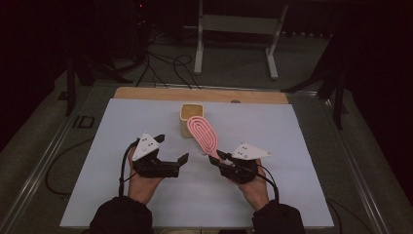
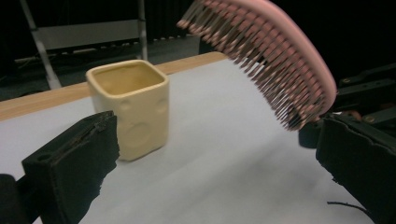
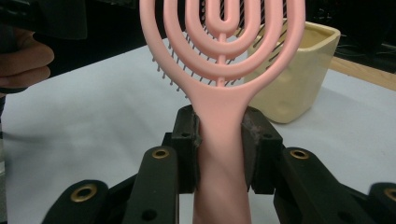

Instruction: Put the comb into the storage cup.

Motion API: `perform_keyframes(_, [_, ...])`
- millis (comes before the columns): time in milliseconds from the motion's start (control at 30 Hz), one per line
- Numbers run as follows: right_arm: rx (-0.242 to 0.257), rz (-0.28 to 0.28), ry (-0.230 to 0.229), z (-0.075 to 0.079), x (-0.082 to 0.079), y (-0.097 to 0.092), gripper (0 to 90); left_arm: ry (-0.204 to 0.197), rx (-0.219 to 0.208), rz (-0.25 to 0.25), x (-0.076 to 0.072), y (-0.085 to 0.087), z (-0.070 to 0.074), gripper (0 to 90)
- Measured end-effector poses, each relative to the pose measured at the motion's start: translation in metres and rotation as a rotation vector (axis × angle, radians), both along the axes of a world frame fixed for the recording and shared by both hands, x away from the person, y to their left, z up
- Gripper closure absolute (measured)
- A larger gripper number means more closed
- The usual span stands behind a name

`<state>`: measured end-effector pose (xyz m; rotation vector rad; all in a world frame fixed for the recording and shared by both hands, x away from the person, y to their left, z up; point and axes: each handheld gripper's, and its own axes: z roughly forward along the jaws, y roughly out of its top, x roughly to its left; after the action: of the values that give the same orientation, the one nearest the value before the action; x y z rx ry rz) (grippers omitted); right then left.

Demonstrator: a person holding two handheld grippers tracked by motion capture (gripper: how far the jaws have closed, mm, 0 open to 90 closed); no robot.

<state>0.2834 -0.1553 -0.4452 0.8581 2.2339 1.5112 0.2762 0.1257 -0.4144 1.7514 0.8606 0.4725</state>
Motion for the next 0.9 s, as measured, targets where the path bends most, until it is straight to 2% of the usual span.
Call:
perform_keyframes(167, [0.005,-0.008,0.006,-0.003,0.001,-0.001,69.5,0.008,-0.02,-0.014,0.002,-0.009,0.002,0.0])
perform_keyframes(400, [0.005,-0.011,0.008,-0.004,0.001,0.0,69.5,0.029,-0.007,-0.041,0.007,-0.027,0.002,0.0])
perform_keyframes(733, [0.004,0.0,0.002,-0.004,-0.001,0.003,69.5,0.089,-0.021,-0.023,0.017,-0.054,0.003,0.0])
perform_keyframes(900, [0.005,0.005,0.009,-0.005,-0.002,0.004,69.5,0.138,-0.036,-0.015,0.024,-0.063,0.002,2.8])
